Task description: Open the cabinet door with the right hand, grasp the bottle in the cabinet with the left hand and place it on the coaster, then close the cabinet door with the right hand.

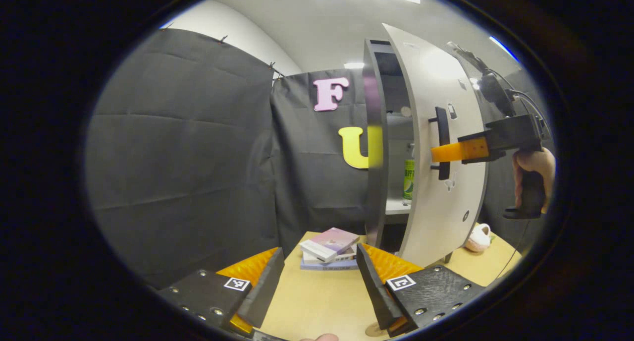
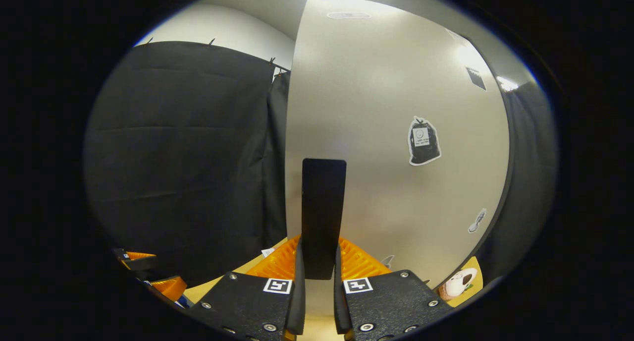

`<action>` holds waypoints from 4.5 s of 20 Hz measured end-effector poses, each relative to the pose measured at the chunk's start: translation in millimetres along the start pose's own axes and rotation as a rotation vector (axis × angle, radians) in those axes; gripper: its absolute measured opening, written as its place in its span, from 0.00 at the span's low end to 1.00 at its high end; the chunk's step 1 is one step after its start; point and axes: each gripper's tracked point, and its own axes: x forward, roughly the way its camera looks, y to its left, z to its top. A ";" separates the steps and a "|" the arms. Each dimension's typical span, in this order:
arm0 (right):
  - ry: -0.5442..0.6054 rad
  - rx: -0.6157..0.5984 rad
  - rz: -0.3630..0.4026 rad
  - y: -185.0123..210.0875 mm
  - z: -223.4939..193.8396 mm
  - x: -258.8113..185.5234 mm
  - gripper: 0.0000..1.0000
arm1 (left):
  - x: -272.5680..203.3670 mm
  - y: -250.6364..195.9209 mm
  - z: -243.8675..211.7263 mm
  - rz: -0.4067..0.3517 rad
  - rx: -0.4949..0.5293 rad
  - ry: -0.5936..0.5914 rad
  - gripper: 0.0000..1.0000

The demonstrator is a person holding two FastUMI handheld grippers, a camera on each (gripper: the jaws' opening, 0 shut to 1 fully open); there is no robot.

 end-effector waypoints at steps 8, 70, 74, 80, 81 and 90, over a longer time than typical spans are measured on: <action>0.023 0.003 0.072 -0.1 -0.8 -34.1 0.24 | -26.5 -49.4 4.5 -0.033 0.041 0.006 0.84; -0.014 0.193 -0.893 -237.7 -58.1 -272.3 0.92 | 349.3 -291.5 73.5 -0.243 0.115 -0.125 0.69; -0.016 0.198 -0.883 -244.1 -61.1 -268.4 0.92 | 336.0 -283.6 78.4 -0.229 0.098 -0.139 0.65; -0.033 0.203 -0.787 -265.1 -62.9 -251.6 0.92 | 271.9 -264.9 104.2 -0.210 0.109 -0.203 0.62; -0.033 0.198 -0.762 -267.8 -63.0 -248.8 0.92 | 257.8 -261.9 107.3 -0.202 0.110 -0.209 0.63; -0.015 0.145 -0.532 -286.4 -75.3 -226.0 0.90 | 117.0 -219.2 108.6 -0.089 0.124 -0.240 0.69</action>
